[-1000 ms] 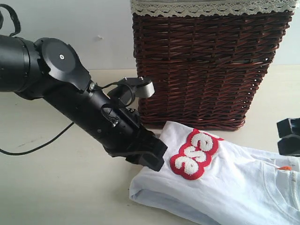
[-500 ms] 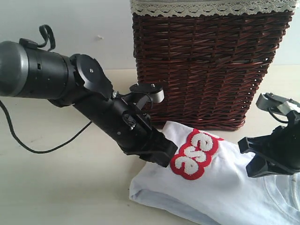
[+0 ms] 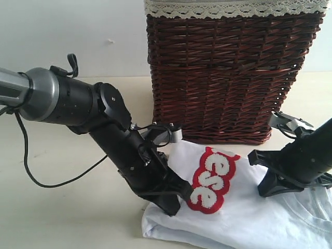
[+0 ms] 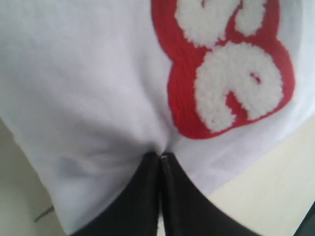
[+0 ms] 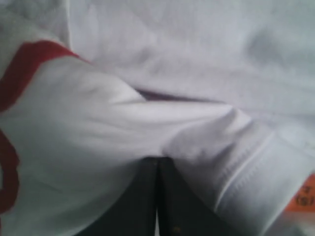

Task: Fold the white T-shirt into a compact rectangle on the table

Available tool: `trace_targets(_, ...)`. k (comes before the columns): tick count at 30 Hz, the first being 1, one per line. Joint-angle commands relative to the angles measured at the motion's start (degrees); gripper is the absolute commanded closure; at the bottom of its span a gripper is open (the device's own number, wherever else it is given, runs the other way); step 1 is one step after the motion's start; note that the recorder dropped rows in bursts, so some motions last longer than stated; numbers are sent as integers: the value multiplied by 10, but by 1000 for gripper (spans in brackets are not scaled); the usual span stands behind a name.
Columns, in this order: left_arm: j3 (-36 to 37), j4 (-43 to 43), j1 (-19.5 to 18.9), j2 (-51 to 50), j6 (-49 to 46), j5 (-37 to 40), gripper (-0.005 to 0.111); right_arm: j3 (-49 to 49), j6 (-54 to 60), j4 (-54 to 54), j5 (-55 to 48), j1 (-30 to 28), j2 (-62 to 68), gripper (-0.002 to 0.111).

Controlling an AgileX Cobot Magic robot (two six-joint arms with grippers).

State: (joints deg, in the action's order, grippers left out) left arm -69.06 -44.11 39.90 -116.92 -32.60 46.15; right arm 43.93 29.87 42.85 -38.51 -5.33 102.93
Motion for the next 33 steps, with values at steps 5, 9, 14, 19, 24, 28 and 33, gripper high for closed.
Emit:
trace_targets(5, -2, 83, -5, 0, 41, 49, 107, 63, 11, 17, -14, 47, 63, 108)
trace_targets(9, -2, 131, -33, 6, 78, 67, 107, 92, 9, 35, 7, 87, 84, 108)
trace_targets(14, 8, 134, -80, 13, 78, 73, 107, 123, 0, 35, 14, 113, 86, 108)
trace_targets(19, 31, 134, -108, 13, 73, 95, 107, 141, 0, 45, 12, 113, 94, 108)
trace_targets(24, 63, 133, -109, 13, 58, 96, 107, 170, 0, 60, -8, 113, 117, 108)
trace_targets(28, 69, 121, -109, 15, 51, 98, 101, 171, 6, 66, 6, 113, 121, 108)
trace_targets(33, 69, 66, -109, 39, 20, 101, 84, 171, 20, 66, 16, 113, 121, 108)
